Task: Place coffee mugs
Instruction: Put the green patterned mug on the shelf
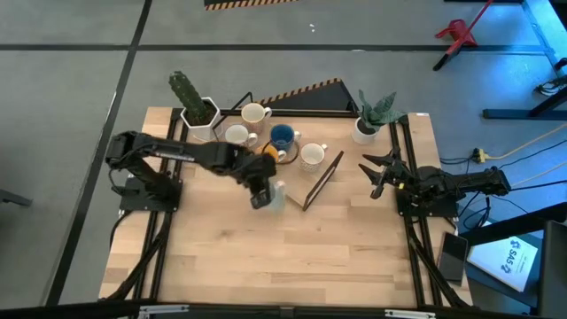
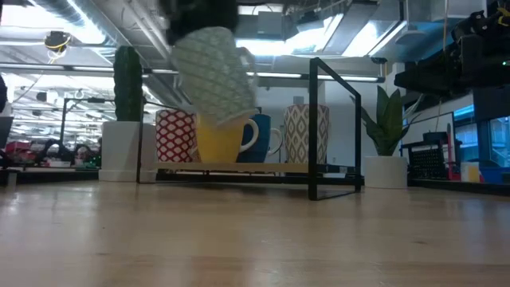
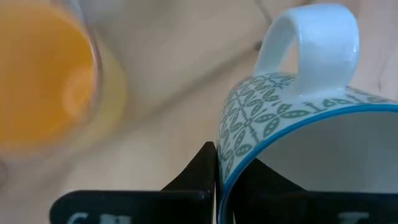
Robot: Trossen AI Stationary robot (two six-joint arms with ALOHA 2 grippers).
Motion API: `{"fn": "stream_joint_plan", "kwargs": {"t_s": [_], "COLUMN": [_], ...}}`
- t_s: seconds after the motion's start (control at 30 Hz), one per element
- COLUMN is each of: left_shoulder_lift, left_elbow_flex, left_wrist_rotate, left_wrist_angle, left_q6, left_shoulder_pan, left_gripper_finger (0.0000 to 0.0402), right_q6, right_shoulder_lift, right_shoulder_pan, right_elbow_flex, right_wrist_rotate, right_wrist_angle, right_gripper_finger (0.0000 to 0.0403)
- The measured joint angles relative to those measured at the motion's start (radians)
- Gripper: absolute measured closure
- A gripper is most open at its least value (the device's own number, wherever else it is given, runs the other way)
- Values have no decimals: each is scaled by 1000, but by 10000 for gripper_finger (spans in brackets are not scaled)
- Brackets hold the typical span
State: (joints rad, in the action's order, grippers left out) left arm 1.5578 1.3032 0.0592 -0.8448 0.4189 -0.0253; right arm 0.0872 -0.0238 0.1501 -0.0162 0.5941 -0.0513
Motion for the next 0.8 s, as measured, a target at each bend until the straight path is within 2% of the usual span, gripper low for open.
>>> {"fn": "stream_joint_plan", "kwargs": {"t_s": [0.2, 0.4, 0.6, 0.8], "left_shoulder_lift": [126, 250, 358, 429], "left_elbow_flex": [132, 274, 404, 483], "left_wrist_rotate": [-27, -22, -29, -20], "left_wrist_angle": [-18, -38, -99, -175], "left_q6": [-215, -359, -471, -563], "left_shoulder_pan": [75, 135, 151, 149], "left_gripper_finger": [385, 385, 385, 385], "right_q6": [0, 0, 0, 0], "right_shoulder_lift": [0, 0, 0, 0], "right_shoulder_pan": [0, 0, 0, 0], "right_elbow_flex": [0, 0, 0, 0], "right_wrist_rotate": [0, 0, -1, -2], "right_wrist_angle": [0, 0, 0, 0], "right_gripper_finger": [253, 253, 253, 253]}}
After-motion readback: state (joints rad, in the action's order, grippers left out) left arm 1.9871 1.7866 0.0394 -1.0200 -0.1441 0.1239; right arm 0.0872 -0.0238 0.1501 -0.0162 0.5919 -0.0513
